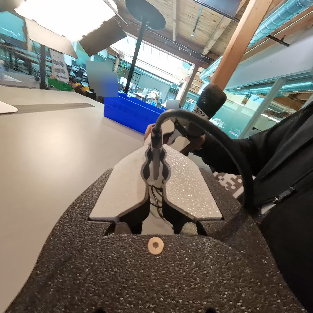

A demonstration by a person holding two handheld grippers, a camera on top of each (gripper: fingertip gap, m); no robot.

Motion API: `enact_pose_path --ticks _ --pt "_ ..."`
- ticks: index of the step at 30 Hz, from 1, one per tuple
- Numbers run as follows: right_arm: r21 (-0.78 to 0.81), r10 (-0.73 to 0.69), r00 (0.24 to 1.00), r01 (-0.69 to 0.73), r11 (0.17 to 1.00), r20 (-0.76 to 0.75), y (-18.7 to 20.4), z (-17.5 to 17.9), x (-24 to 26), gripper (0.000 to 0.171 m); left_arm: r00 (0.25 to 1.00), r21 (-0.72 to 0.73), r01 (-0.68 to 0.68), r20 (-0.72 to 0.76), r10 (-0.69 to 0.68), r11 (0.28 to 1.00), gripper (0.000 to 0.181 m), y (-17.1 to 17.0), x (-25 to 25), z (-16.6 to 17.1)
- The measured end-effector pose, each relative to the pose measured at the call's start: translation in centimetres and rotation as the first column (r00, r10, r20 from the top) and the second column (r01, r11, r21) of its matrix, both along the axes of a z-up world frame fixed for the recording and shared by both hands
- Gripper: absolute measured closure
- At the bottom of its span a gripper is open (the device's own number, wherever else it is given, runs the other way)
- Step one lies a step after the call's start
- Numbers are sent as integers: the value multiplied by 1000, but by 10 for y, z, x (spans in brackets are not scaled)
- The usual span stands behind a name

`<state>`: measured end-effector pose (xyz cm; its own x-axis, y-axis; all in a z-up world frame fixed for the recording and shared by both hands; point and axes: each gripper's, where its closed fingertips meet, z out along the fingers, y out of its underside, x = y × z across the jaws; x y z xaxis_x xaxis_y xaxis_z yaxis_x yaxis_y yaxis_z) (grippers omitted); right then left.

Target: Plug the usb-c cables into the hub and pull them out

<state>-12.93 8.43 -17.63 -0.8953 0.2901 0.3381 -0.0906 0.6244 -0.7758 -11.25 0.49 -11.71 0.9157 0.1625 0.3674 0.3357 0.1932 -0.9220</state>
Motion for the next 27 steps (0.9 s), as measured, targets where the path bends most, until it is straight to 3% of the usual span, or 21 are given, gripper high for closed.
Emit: enact_pose_path --ticks 2,4,7,10,15,18,27 --pt "74 -62 988 51 996 144 -10 -17 0 148 998 10 -47 -38 47 999 172 -4 0 3" --pt "24 -97 955 94 995 280 -21 -18 7 146 993 28 -90 -77 92 996 172 -9 1 7" --pt "-88 -117 862 183 979 494 -28 -8 16 144 988 51 -116 -99 120 992 171 -13 1 10" --pt "-27 -123 774 177 984 621 -26 -20 31 142 990 46 -113 -76 116 993 172 -12 -1 9" --pt "123 -151 684 89 988 714 -28 -53 57 144 995 19 -86 -49 87 996 172 -7 -3 5" --pt "126 -138 698 69 990 703 -33 -55 62 160 995 21 -86 -48 87 996 171 -8 -3 5" --pt "93 -178 769 154 984 614 -27 -41 35 164 993 39 -102 -57 104 994 172 -11 -3 7"
